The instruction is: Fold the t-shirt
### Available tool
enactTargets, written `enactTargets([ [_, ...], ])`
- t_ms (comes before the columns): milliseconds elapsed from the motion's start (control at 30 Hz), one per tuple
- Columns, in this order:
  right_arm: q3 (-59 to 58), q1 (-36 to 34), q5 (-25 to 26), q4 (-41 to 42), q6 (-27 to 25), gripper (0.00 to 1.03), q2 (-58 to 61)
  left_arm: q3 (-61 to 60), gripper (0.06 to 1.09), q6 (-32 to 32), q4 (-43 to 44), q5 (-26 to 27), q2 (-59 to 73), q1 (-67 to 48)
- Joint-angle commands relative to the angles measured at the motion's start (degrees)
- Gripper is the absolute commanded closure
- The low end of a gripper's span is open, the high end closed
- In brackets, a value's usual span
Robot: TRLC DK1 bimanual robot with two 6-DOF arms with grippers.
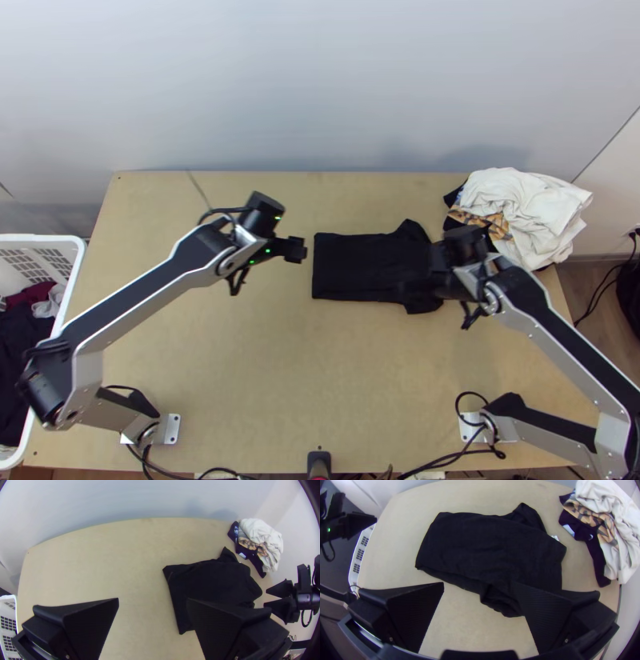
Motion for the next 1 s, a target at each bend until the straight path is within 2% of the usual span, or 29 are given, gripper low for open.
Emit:
enactTargets([
  [0,-0.84,10.83,4.25,3.36,-5.7,0.04,0.88,-4.16,0.1,2.38,-0.73,-0.53,-5.17,4.6],
  [67,-1.89,13.64,6.8,5.91,-10.36,0.04,2.11,-4.86,0.1,2.73,-1.17,-0.53,-6.05,6.18],
  [167,-2.6,15.75,6.71,7.49,-12.29,0.04,5.45,-6.27,0.1,3.35,-1.7,-0.97,-7.46,7.68],
  [267,-2.68,15.84,-0.06,4.68,-10.8,0.05,9.76,-8.11,0.1,3.35,-1.96,-1.59,-9.04,8.55],
  [433,-0.66,15.23,-0.94,5.29,-11.68,0.05,11.87,-11.28,0.1,3.35,-2.14,-2.03,-11.76,9.61],
  [667,1.01,14.44,-1.03,5.99,-20.64,0.04,14.16,-13.12,0.1,3.7,-2.05,-3.08,-11.85,11.19],
  [733,0.74,14.52,-0.06,5.99,-23.28,0.04,15.21,-13.21,0.1,3.7,-2.05,-3.17,-11.68,11.19],
  [833,0.22,14.08,4.86,7.05,-26.44,0.04,16.62,-13.65,0.1,3.7,-2.05,-3.35,-11.85,11.19],
  [967,-0.93,13.21,8.03,9.6,-29.17,0.04,17.14,-14.09,0.1,3.96,-2.14,-3.52,-12.12,11.28],
])
